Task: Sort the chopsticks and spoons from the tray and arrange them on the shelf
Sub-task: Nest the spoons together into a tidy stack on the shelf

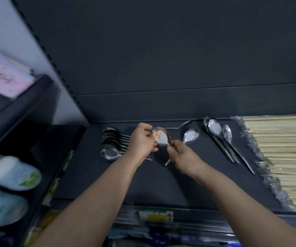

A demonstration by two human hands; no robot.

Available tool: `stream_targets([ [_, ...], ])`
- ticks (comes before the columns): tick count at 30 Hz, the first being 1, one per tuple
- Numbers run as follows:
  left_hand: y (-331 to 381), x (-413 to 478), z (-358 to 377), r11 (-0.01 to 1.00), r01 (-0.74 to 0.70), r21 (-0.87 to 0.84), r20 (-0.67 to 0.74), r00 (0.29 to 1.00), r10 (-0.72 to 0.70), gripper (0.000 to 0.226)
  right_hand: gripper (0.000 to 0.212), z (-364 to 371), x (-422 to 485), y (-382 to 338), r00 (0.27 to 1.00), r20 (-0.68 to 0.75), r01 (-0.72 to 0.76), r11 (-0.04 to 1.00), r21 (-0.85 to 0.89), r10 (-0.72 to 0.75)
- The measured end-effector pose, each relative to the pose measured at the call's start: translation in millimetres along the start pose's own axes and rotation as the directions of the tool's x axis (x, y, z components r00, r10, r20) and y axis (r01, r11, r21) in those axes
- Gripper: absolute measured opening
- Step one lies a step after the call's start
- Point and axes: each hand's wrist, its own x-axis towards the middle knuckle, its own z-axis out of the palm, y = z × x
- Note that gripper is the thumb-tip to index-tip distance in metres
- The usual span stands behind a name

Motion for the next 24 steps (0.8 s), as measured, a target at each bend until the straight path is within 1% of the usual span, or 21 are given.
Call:
stream_targets([
  [2,-9,-5,-25,0.994,-0.012,0.110,0.023,1.000,0.010,0.006,0.022,12,4,-7,0.996,0.080,0.054,0.971,-0.234,-0.036],
  [4,-21,-9,-50,0.977,0.007,0.212,-0.001,1.000,-0.006,0.008,0.031,24,7,-14,0.991,0.119,0.105,0.877,-0.469,-0.056],
  [5,-28,-10,-62,0.967,0.027,0.254,-0.039,0.999,-0.017,0.009,0.034,31,8,-17,0.991,0.110,0.124,0.823,-0.554,-0.076],
  [7,-41,-12,-85,0.948,0.071,0.311,-0.128,0.991,-0.032,0.013,0.033,47,9,-24,0.986,0.077,0.164,0.742,-0.650,-0.150],
  [9,-53,-14,-105,0.935,0.100,0.342,-0.183,0.982,-0.038,0.015,0.026,63,11,-30,0.972,0.075,0.210,0.689,-0.694,-0.221],
  [11,-65,-17,-122,0.913,0.114,0.391,-0.195,0.980,-0.039,0.014,0.021,79,14,-35,0.963,0.094,0.239,0.629,-0.740,-0.254],
  [15,-81,-17,-142,0.876,0.113,0.469,-0.201,0.979,-0.019,0.009,0.023,103,20,-35,0.950,0.087,0.245,0.539,-0.806,-0.301],
  [18,-84,-15,-149,0.836,0.095,0.540,-0.202,0.979,0.020,0.015,0.026,107,22,-31,0.942,0.054,0.231,0.524,-0.820,-0.331],
  [21,-78,-12,-150,0.787,0.046,0.615,-0.194,0.976,0.094,0.025,0.027,105,25,-31,0.933,0.047,0.238,0.514,-0.824,-0.357],
  [24,-69,-9,-147,0.752,-0.017,0.659,-0.164,0.973,0.165,0.017,0.024,102,26,-31,0.919,0.034,0.247,0.507,-0.826,-0.393],
])
